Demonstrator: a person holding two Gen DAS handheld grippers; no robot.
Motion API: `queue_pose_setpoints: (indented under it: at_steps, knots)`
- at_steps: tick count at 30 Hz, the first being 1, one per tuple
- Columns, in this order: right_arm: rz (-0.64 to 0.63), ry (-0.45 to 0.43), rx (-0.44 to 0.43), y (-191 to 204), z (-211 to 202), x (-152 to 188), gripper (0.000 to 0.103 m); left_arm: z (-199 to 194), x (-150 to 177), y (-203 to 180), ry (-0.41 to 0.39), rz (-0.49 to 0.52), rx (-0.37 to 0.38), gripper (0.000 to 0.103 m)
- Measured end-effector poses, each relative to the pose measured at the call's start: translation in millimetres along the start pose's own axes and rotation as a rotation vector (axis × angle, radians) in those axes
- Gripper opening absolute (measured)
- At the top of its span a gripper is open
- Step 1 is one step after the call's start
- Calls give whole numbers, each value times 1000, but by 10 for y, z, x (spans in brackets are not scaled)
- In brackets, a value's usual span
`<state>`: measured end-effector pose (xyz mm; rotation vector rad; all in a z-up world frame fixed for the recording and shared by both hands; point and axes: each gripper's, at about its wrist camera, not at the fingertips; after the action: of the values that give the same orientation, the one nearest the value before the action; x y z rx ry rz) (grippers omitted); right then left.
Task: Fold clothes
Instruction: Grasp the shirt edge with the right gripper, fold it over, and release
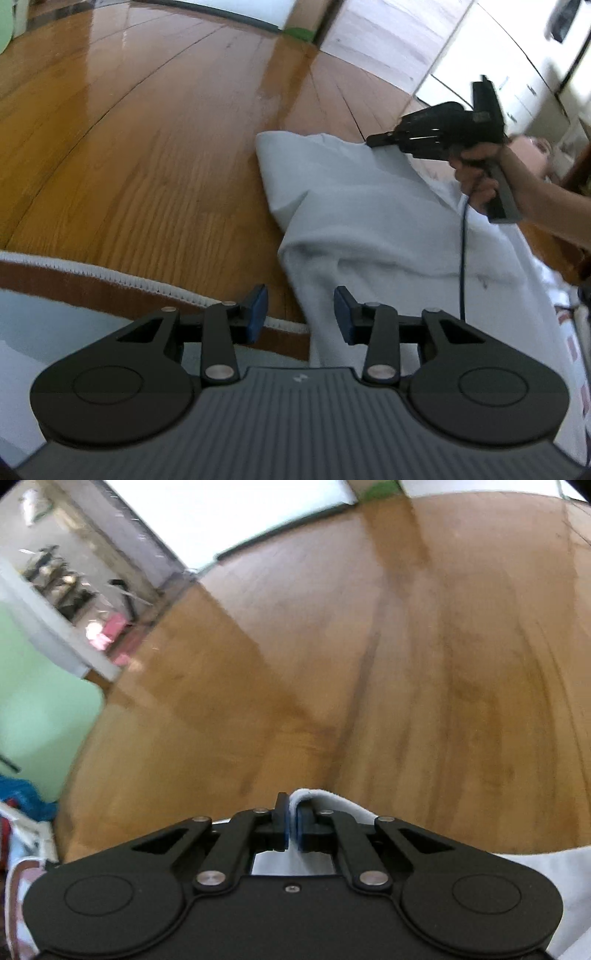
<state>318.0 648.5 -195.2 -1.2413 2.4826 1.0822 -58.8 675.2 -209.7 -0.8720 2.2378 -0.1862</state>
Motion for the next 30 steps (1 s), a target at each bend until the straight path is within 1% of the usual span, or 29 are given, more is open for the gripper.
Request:
queue_pose_setpoints:
  at_steps: [1,2,3,4,7,13,14,16,17,18,19,20,21,22,24,25,26,28,30]
  knots:
    - [20,1,-1,-41,14,-11,2,6,-2,-14,5,12,-5,22]
    - [19,2,-1,-60,9,-16,2,19,-1,-23,14,20,-3,10]
    - [17,3,-1,-76,1,-21,2,31,-2,-34,20,24,12,3]
    - [32,6,-5,-87,5,-27,2,33,-2,-77,20,42,2,3]
    - [61,16,-9,-127,69,-82,2,26,6,-237,9,115,-75,3]
    - [19,33,20,-61,66,-88,1,35,-35,-276,30,122,-222,3]
    - [10,39,25,-48,67,-100,4,34,-42,-294,27,127,-262,2]
    - [11,69,22,-20,16,-111,15,42,-43,-298,23,161,-369,0]
    - [19,64,19,-8,-41,-110,18,29,-41,-271,20,164,-372,0]
    - [27,55,3,-4,-120,-113,27,-10,-43,-206,15,136,-330,1]
    - [28,29,-3,-15,-257,-74,38,-56,-53,-123,8,77,-281,4]
    - [28,1,-8,-28,-400,-31,61,-100,-65,-43,-1,1,-245,4]
    - [28,-28,-12,-42,-542,12,64,-125,-76,-3,-4,-58,-238,9]
    - [23,-57,-4,-82,-712,92,64,-129,-82,-22,-5,-66,-247,24]
    - [63,-116,31,-224,-1033,289,64,-126,-80,-114,-7,-24,-258,42]
    - [96,-151,54,-300,-1207,420,64,-126,-71,-171,-11,9,-254,43]
    - [124,-160,63,-375,-1351,581,64,-130,-62,-215,-9,31,-244,43]
    - [178,-173,76,-524,-1632,909,64,-145,-45,-250,-4,40,-213,44]
    - [200,-159,117,-579,-1852,1250,64,-133,-36,-278,6,39,-189,45]
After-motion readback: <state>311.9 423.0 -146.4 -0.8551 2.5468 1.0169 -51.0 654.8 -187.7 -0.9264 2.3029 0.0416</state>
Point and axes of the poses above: each gripper's, at about its wrist camera, not at the fingertips, and z roughly the way its jaws point, y to its left, x to its underside, and after that the axes turned 5 degrees about y, right-handed
